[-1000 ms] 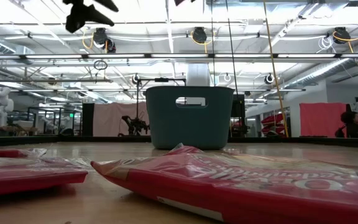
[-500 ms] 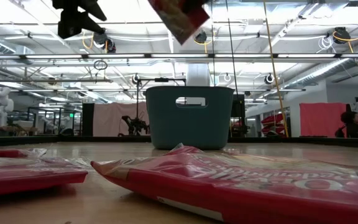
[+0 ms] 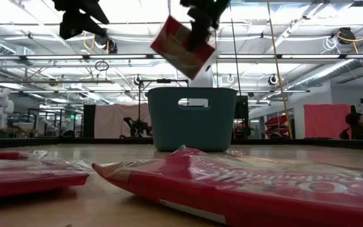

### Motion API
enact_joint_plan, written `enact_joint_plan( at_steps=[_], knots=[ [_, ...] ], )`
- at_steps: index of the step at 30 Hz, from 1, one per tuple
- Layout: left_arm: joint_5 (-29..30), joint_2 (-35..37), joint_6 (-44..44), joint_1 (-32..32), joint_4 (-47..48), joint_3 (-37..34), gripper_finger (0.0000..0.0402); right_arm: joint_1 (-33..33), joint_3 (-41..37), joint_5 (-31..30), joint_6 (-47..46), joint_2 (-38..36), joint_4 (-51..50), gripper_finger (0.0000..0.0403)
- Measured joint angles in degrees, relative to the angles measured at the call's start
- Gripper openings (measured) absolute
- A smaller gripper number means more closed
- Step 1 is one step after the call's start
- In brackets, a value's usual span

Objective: Sort popcorn bags into baskets
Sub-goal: Put the red popcorn bag into the blue bin

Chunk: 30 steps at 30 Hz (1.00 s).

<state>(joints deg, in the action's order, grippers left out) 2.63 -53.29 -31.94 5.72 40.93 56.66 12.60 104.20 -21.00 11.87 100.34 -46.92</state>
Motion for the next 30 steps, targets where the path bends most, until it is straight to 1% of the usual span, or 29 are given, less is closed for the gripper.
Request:
enact_joint_plan(
  at_steps=[6,9,14,17,21,27,30],
  knots=[
    [0.5,-0.1,2.1,0.2,0.0,0.0,0.0147,1.5,0.0,1.3,0.0,4.2,-0.6,0.0016],
    [0.5,-0.1,1.8,0.2,0.0,0.0,0.0147,1.8,0.0,1.8,2.3,5.2,-1.6,0.0016],
    [1.2,-0.1,1.9,0.2,-0.2,0.0,0.0147,1.7,0.0,-0.4,9.7,7.4,-3.1,0.0016],
    [2.9,-0.5,2.1,0.2,-0.4,0.0,0.0147,1.8,0.0,-1.6,10.8,8.6,-3.8,0.0016],
    [3.2,-0.4,2.0,0.3,-0.6,0.0,0.0147,1.8,-0.1,-1.9,11.8,10.6,-5.3,0.0016],
    [3.2,-0.4,0.9,0.3,-0.5,0.0,0.0147,1.8,-0.1,-8.7,13.8,12.9,-5.9,0.0016],
    [3.2,-0.4,1.5,0.3,-0.5,0.0,0.0147,1.9,-0.1,-9.3,16.0,13.1,-5.6,0.0016]
  ],
)
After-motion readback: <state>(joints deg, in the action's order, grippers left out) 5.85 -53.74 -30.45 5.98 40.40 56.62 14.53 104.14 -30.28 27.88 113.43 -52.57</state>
